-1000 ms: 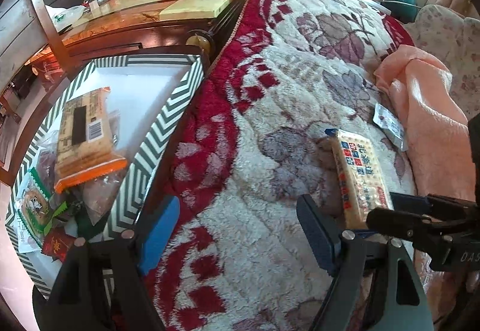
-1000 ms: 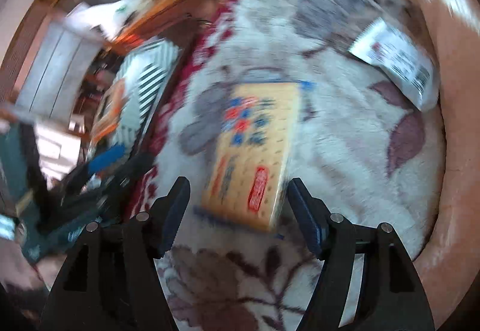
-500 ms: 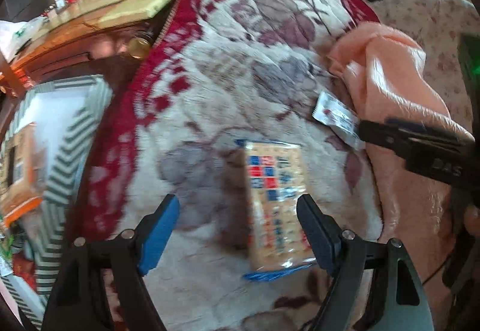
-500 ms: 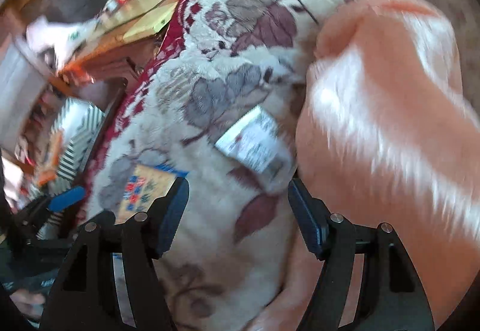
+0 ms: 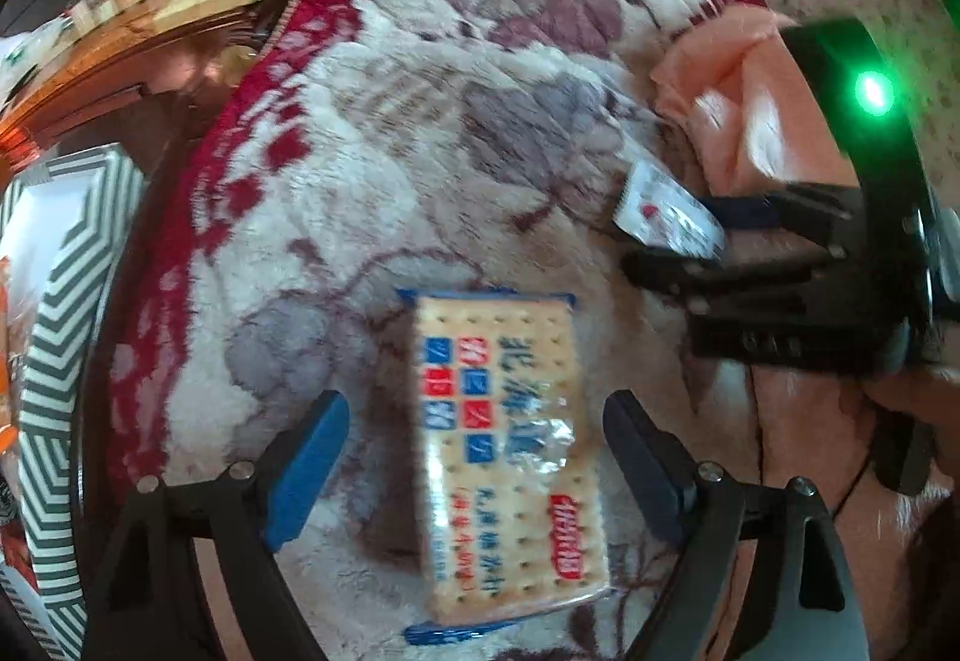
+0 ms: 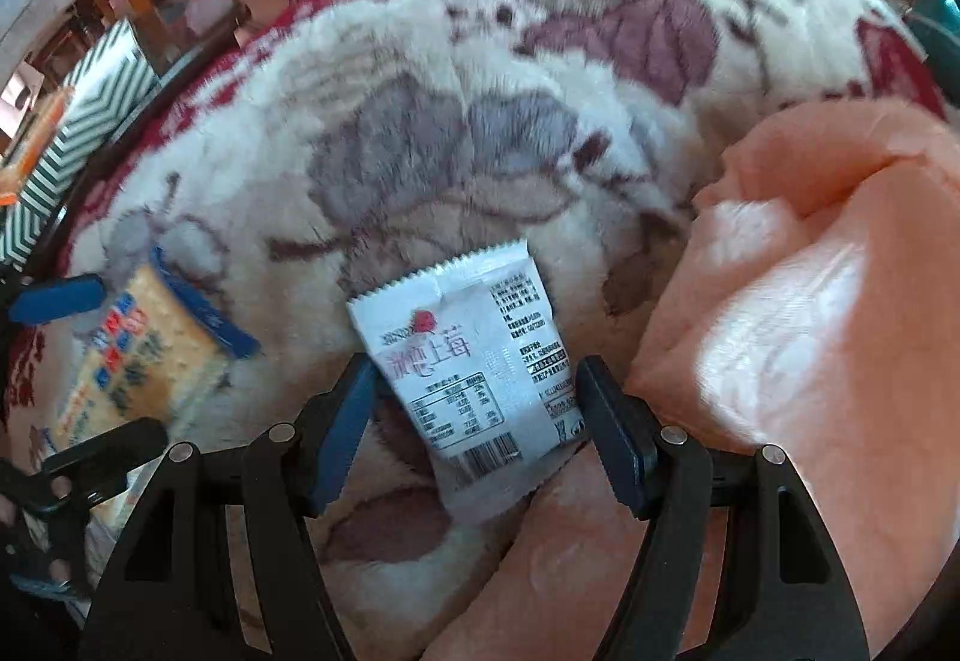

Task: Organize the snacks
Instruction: 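Grasp the blue-white Hokkaido cracker pack with the left tool while the right tool grasps the white strawberry sachet, then carry the cracker pack and the white sachet over the white box with both tools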

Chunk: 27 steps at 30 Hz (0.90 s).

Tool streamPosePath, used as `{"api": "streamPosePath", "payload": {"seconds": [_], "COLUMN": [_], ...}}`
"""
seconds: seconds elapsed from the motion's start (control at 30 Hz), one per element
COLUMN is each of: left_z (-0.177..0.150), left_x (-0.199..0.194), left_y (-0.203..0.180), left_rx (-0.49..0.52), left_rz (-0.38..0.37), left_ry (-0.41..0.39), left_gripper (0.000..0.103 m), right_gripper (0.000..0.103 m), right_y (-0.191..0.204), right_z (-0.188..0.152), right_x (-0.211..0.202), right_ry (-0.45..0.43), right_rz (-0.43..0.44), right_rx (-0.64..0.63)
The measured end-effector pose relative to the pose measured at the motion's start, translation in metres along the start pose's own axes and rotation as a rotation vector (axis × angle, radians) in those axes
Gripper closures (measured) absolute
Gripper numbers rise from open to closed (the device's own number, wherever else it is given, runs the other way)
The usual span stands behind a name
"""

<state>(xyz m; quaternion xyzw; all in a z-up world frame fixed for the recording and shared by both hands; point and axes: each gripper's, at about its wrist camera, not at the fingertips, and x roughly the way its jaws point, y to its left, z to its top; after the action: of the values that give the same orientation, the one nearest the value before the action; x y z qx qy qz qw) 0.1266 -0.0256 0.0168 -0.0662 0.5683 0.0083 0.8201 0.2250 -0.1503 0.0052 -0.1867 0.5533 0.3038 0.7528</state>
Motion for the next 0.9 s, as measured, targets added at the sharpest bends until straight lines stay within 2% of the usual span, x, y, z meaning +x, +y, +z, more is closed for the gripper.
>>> {"api": "streamPosePath", "payload": {"seconds": [0.1, 0.13, 0.2, 0.23, 0.27, 0.43, 0.7, 0.9], "left_z": [-0.003, -0.003, -0.003, -0.003, -0.004, -0.013, -0.037, -0.052], "left_x": [0.005, 0.007, 0.006, 0.006, 0.005, -0.007, -0.040, -0.069], "left_y": [-0.002, 0.001, 0.003, 0.003, 0.005, 0.020, 0.045, 0.068], "left_rx": [0.018, 0.010, 0.017, 0.026, 0.033, 0.020, 0.007, -0.009], "left_rz": [0.018, 0.013, 0.012, 0.003, -0.003, -0.053, 0.013, 0.069], "left_ry": [0.002, 0.004, -0.007, -0.011, -0.016, -0.032, -0.097, -0.169], "left_gripper": [0.015, 0.017, 0.027, 0.040, 0.045, 0.045, 0.045, 0.045], "right_gripper": [0.038, 0.049, 0.050, 0.050, 0.050, 0.050, 0.050, 0.050], "right_y": [-0.012, -0.014, -0.014, -0.012, -0.008, 0.013, 0.050, 0.090], "right_z": [-0.002, -0.004, -0.009, -0.011, -0.013, -0.026, -0.054, -0.063], "right_x": [-0.002, -0.004, -0.005, -0.006, -0.008, -0.027, -0.052, -0.064], "right_ry": [-0.026, -0.034, -0.038, -0.039, -0.045, -0.095, -0.164, -0.179], "right_rz": [0.051, 0.060, 0.061, 0.055, 0.045, 0.054, 0.078, 0.101], "right_rx": [0.092, 0.123, 0.150, 0.160, 0.165, 0.207, 0.287, 0.259]}}
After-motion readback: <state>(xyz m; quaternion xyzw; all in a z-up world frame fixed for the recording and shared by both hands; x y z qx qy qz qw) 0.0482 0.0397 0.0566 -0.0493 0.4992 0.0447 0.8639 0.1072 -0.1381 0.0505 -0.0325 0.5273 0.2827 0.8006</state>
